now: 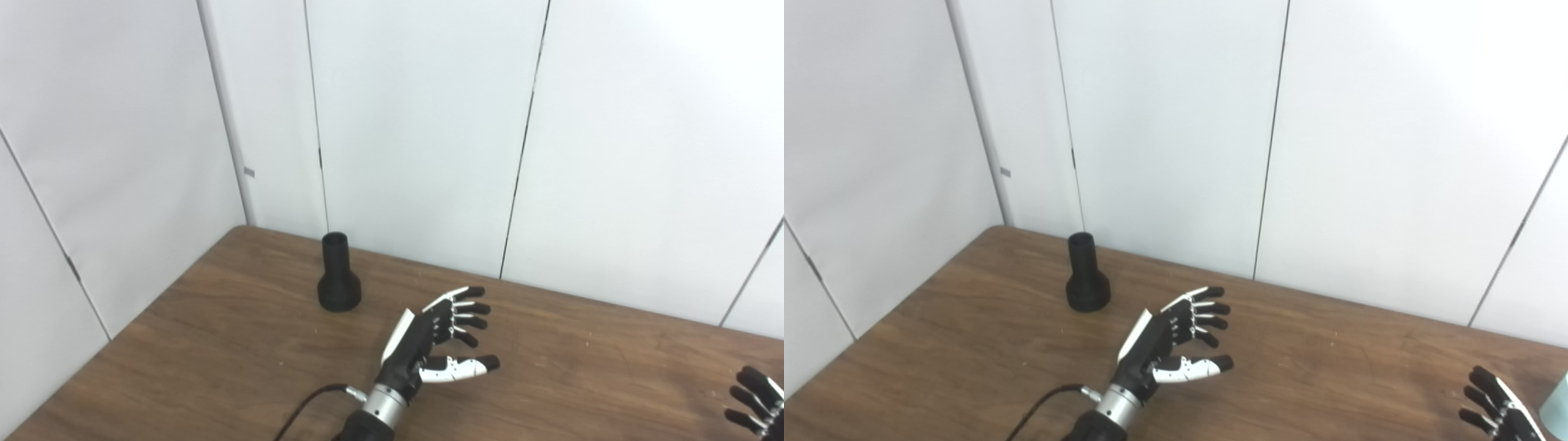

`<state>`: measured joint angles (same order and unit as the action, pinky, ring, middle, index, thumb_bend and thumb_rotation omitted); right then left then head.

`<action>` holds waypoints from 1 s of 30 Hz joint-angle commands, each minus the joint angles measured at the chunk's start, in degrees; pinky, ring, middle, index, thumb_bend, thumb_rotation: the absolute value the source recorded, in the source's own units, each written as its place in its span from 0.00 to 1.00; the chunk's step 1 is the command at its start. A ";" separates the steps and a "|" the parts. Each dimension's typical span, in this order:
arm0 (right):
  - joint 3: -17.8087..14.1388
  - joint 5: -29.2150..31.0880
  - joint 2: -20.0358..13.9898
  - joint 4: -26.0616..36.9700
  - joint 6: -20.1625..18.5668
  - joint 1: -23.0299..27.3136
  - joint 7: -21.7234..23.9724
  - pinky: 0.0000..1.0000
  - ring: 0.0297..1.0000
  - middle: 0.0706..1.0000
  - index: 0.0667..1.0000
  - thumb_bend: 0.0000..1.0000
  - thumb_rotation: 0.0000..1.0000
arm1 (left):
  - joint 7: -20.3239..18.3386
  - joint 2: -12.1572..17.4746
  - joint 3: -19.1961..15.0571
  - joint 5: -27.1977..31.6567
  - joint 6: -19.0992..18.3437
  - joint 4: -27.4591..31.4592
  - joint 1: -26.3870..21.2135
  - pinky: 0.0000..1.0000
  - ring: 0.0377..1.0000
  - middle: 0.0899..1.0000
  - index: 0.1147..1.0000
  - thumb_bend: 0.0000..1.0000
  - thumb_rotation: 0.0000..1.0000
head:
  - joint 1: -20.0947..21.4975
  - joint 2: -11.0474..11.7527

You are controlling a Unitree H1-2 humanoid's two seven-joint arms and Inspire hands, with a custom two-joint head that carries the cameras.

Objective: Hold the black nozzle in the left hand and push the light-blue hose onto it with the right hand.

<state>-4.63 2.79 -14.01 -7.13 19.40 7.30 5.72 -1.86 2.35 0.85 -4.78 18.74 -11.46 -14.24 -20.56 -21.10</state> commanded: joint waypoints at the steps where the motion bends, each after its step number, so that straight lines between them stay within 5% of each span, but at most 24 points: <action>1: -0.35 0.93 -0.36 -3.49 3.30 -0.30 0.60 0.75 0.86 0.89 0.88 0.88 0.26 | 1.27 -0.34 -0.01 -0.38 2.08 -1.73 0.55 0.55 0.67 0.70 0.70 0.66 0.08 | -0.06 0.05; 15: -0.69 1.52 -1.02 -3.67 3.56 -0.60 1.36 0.74 0.86 0.89 0.88 0.89 0.27 | 2.03 0.21 -0.12 -0.72 0.53 1.27 0.65 0.52 0.67 0.70 0.69 0.67 0.09 | -0.60 -0.54; 19: -0.83 1.68 -1.36 -3.46 3.21 -0.71 1.55 0.74 0.86 0.89 0.88 0.89 0.26 | 4.72 1.40 -1.06 -6.63 -2.17 6.70 0.96 0.48 0.62 0.65 0.68 0.67 0.06 | -1.02 -0.80; 23: -0.88 1.74 -1.71 -4.40 3.39 -0.54 1.72 0.75 0.86 0.89 0.88 0.89 0.27 | 7.31 5.26 -2.11 -16.65 -4.70 11.01 0.65 0.50 0.62 0.62 0.67 0.69 0.06 | -1.39 -0.81; 30: -1.08 2.08 -2.38 -5.96 3.95 -0.12 2.17 0.76 0.86 0.89 0.88 0.88 0.26 | 0.44 15.10 -1.16 -22.99 -12.13 21.02 0.01 0.59 0.72 0.71 0.72 0.74 0.08 | -1.97 -0.75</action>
<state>-5.46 4.76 -16.03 -10.52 21.20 8.70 7.67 -0.58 16.51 -0.49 -26.70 7.17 6.77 -11.52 -22.59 -21.88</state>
